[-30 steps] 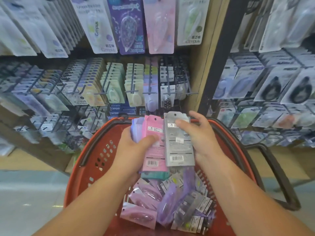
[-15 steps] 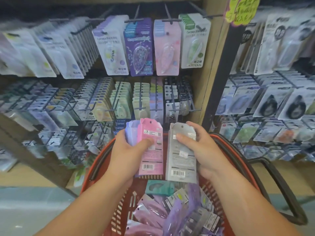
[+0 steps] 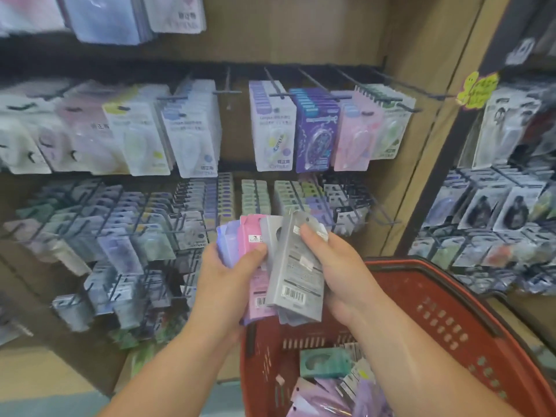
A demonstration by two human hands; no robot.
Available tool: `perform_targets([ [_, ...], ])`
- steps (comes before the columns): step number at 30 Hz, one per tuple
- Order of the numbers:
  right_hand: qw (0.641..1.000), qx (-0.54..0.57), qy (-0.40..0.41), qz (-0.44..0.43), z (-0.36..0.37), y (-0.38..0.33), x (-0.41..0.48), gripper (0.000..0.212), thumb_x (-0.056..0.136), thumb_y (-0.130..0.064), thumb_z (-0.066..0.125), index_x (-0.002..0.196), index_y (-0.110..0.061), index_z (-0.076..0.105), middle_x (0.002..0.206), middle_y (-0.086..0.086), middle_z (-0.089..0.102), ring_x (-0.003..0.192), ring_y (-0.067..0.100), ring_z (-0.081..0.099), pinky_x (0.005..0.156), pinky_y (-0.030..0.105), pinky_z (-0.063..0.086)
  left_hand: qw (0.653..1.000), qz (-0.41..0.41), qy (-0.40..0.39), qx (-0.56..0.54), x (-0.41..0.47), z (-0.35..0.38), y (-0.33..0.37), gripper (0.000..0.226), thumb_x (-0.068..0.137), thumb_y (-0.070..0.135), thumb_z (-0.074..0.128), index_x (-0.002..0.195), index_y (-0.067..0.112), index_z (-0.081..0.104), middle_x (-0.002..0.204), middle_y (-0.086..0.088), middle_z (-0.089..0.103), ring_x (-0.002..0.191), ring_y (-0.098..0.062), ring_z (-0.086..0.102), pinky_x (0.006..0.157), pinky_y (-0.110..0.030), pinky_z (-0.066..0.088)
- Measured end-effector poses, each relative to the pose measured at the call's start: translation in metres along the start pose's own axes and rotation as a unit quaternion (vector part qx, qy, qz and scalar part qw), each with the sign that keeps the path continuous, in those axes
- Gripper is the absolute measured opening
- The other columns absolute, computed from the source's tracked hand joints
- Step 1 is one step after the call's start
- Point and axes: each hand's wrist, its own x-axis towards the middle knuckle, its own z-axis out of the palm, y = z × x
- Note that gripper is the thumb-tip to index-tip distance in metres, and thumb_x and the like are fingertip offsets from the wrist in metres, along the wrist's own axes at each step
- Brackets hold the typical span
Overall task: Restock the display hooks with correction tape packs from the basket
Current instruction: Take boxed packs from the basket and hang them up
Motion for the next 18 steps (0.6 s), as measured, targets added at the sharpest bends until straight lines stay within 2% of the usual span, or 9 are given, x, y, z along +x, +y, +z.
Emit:
perform_targets([
  [4,0.998,0.018,0.043,-0.039,0.051,-0.003,0.0,0.057,0.08,-0.039,0.074,0.124,-0.005,0.066,0.113,0.02,0.075,0.101,0.037,0.073,0.087,0.049,0.061,1.0,0.022,-0.021,-0.008,0.012,-0.027,0.024,0.066,0.075,0.042,0.088,0.127,0.018,0.058,0.118,-0.008,0.076,0.101,-0.026,0.078,0.089,-0.054,0.062],
  [7,0.996,0.037,0.055,-0.063,0.08,-0.012,-0.001,0.041,0.093,-0.031,0.068,0.124,-0.004,0.067,0.111,0.017,0.076,0.1,0.032,0.074,0.084,0.044,0.062,0.997,0.03,-0.067,-0.023,0.017,-0.036,0.043,0.081,0.071,0.055,0.089,0.136,0.017,0.056,0.125,-0.008,0.075,0.11,-0.026,0.076,0.096,-0.055,0.06],
  [9,0.994,0.037,0.053,-0.085,0.094,-0.02,-0.002,0.038,0.097,-0.029,0.065,0.124,-0.002,0.066,0.112,0.018,0.076,0.103,0.033,0.074,0.089,0.046,0.061,0.993,0.036,-0.105,-0.044,0.02,-0.038,0.056,0.089,0.068,0.057,0.088,0.139,0.015,0.055,0.129,-0.011,0.074,0.115,-0.029,0.074,0.099,-0.056,0.058],
  [12,0.993,0.022,0.047,-0.108,0.105,-0.033,-0.002,0.042,0.096,-0.03,0.066,0.127,-0.001,0.062,0.116,0.021,0.074,0.11,0.04,0.07,0.097,0.056,0.056,0.984,0.055,-0.159,-0.065,0.025,-0.038,0.077,0.068,0.071,0.043,0.088,0.127,0.013,0.065,0.121,-0.018,0.076,0.107,-0.031,0.076,0.091,-0.049,0.063],
  [14,0.992,0.014,0.041,-0.116,0.107,-0.042,-0.001,0.039,0.098,-0.027,0.065,0.127,-0.001,0.061,0.117,0.024,0.073,0.112,0.042,0.069,0.098,0.058,0.055,0.975,0.071,-0.199,-0.064,0.027,-0.034,0.089,0.047,0.076,0.036,0.084,0.117,0.013,0.073,0.115,-0.022,0.077,0.1,-0.033,0.076,0.083,-0.044,0.064],
  [16,0.991,0.012,0.028,-0.127,0.107,-0.052,-0.001,0.038,0.097,-0.027,0.065,0.124,-0.001,0.062,0.116,0.024,0.073,0.106,0.04,0.071,0.097,0.057,0.055,0.974,0.077,-0.2,-0.075,0.029,-0.028,0.097,0.028,0.081,0.03,0.078,0.107,0.019,0.079,0.112,-0.022,0.077,0.097,-0.032,0.077,0.081,-0.043,0.064],
  [18,0.991,0.02,0.003,-0.13,0.104,-0.063,0.001,0.039,0.089,-0.03,0.069,0.118,-0.004,0.065,0.112,0.021,0.074,0.097,0.035,0.072,0.094,0.055,0.056,0.977,0.082,-0.177,-0.081,0.031,-0.02,0.103,0.032,0.082,0.026,0.075,0.112,0.015,0.077,0.114,-0.024,0.076,0.099,-0.036,0.077,0.085,-0.049,0.064],
])
